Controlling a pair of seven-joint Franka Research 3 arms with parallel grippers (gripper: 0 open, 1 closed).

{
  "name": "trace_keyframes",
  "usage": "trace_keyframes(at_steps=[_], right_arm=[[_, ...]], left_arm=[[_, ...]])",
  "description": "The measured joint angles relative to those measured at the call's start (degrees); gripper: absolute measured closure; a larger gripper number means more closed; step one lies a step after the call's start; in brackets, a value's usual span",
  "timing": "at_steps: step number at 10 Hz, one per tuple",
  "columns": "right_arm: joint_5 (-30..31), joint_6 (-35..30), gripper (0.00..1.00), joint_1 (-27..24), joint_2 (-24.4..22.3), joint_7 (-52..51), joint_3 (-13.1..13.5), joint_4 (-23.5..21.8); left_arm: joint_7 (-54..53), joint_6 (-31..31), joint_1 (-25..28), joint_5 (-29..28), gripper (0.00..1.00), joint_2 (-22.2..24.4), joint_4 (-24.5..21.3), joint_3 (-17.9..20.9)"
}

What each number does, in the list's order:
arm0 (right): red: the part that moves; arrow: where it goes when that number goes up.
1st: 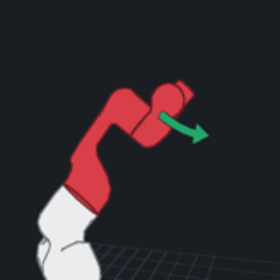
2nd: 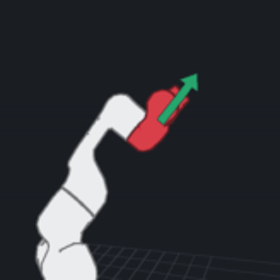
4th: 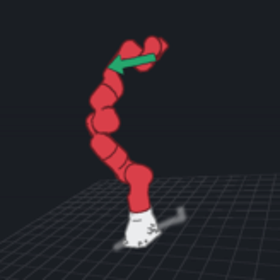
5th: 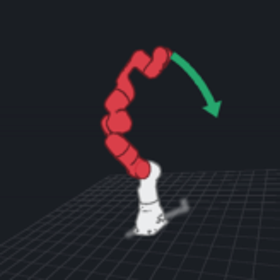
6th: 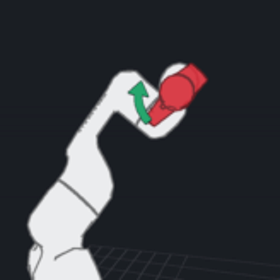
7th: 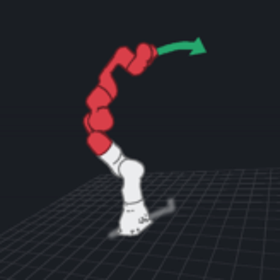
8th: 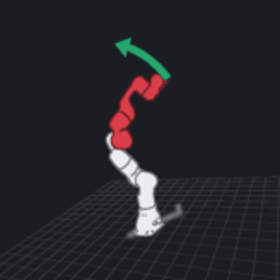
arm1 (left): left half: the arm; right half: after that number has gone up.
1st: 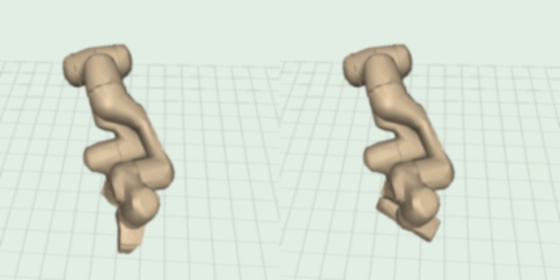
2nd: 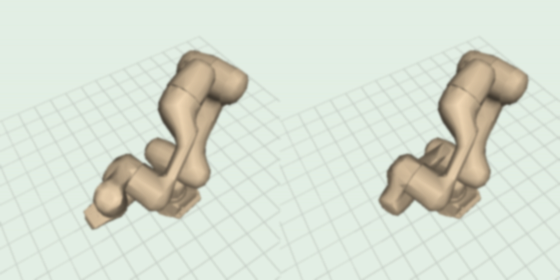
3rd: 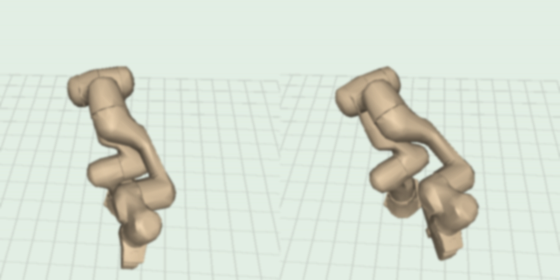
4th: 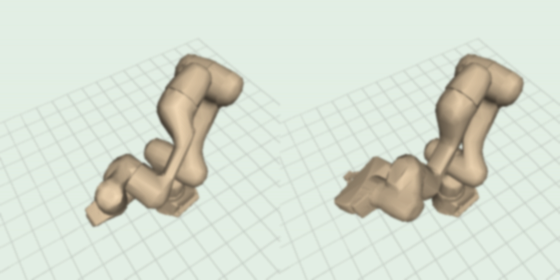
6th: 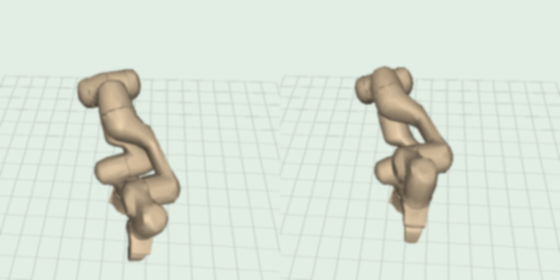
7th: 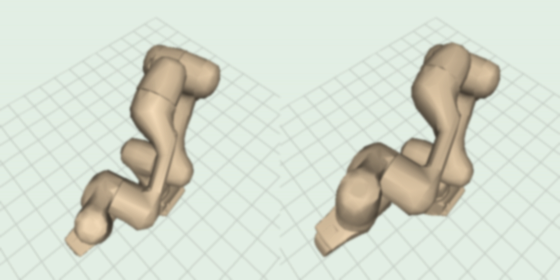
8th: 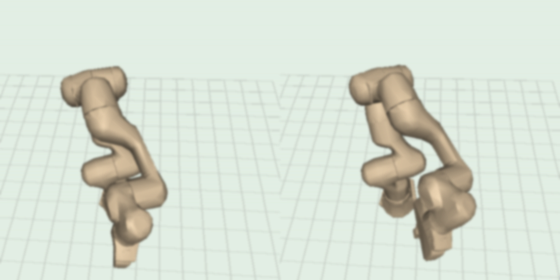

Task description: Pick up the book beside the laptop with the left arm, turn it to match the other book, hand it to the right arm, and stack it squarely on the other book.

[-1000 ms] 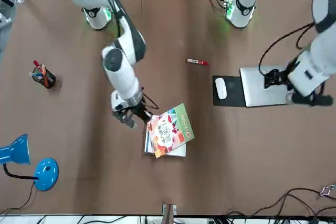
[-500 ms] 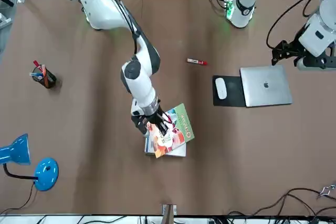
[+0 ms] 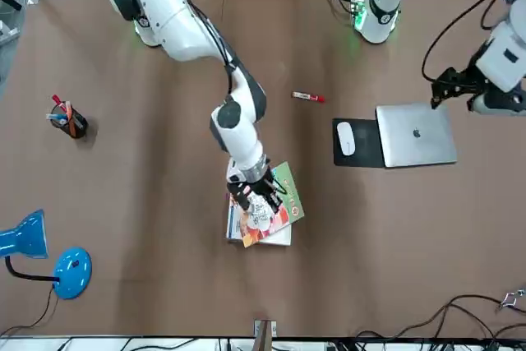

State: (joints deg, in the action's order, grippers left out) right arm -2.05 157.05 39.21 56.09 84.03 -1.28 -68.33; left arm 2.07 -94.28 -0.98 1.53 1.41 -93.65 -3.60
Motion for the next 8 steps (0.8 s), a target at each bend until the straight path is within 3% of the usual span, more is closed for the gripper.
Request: trace_keyframes(at_steps=[3,8], right_arm=[[0.01,5.84,0.98,0.53,4.68,-0.03,0.08,1.03],[0.01,6.26,0.98,-0.05,6.26,-0.04,0.45,3.26]], left_arm=[[0.53,3.81,-3.04,0.0,0.0,-3.56,4.86,2.69],[0.68,4.36,-3.47,0.0,0.0,-4.64,5.22,3.17]])
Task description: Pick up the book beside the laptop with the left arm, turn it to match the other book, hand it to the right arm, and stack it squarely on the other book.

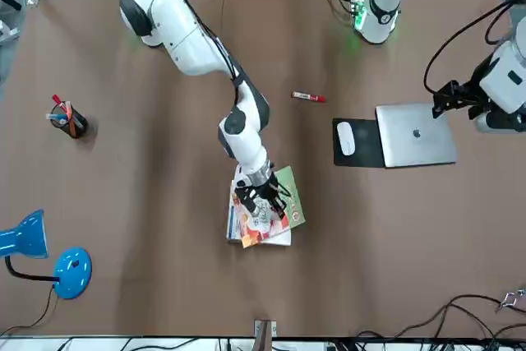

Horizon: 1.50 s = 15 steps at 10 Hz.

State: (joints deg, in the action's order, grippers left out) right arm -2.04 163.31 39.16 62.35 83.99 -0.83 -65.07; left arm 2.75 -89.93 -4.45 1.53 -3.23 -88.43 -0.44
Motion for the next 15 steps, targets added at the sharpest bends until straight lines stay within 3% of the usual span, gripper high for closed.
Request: trace_keyframes(at_steps=[15], right_arm=[[-0.12,0.56,0.99,-1.24,-0.08,8.33,1.53,-0.43]], left_arm=[[0.09,-0.33,-0.08,-0.04,0.0,-1.46,1.14,0.17]])
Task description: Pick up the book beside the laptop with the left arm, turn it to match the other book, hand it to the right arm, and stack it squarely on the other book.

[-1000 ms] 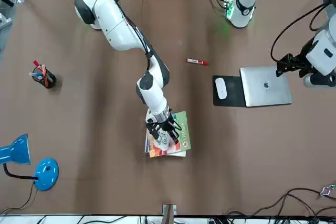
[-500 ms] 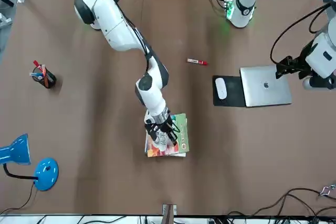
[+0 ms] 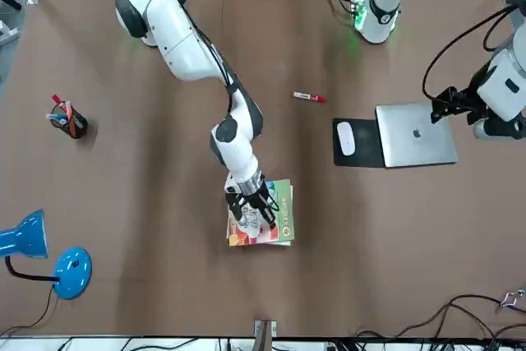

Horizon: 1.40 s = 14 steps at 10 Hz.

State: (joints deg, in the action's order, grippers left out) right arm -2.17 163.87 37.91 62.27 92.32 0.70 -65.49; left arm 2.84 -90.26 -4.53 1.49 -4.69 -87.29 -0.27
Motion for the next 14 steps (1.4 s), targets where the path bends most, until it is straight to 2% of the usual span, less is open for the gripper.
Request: trace_keyframes(at_steps=[6,14], right_arm=[[0.0,0.29,0.99,1.03,-0.2,4.23,1.76,-0.5],[0.0,0.32,0.99,1.24,-0.34,6.95,2.19,-0.66]], left_arm=[[0.0,0.0,0.12,0.0,0.0,-0.14,0.0,0.03],[0.0,0.0,0.17,0.0,0.0,-0.19,0.0,0.05]])
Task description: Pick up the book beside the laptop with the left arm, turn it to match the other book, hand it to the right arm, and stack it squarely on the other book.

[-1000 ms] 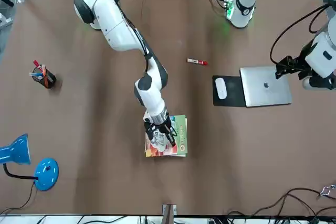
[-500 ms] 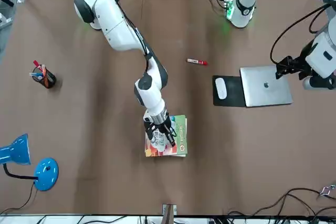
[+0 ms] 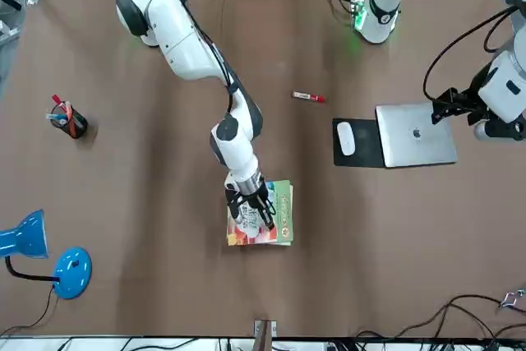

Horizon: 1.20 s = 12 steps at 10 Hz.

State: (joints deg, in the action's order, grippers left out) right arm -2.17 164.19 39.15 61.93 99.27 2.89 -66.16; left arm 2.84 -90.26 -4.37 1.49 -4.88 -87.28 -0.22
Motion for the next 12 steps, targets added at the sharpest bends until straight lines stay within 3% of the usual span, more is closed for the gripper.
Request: trace_keyframes(at_steps=[12], right_arm=[[0.07,-0.19,0.98,-0.02,-0.36,0.05,0.74,-0.33]], left_arm=[[0.0,0.0,0.22,0.0,0.0,-0.07,0.0,0.16]])
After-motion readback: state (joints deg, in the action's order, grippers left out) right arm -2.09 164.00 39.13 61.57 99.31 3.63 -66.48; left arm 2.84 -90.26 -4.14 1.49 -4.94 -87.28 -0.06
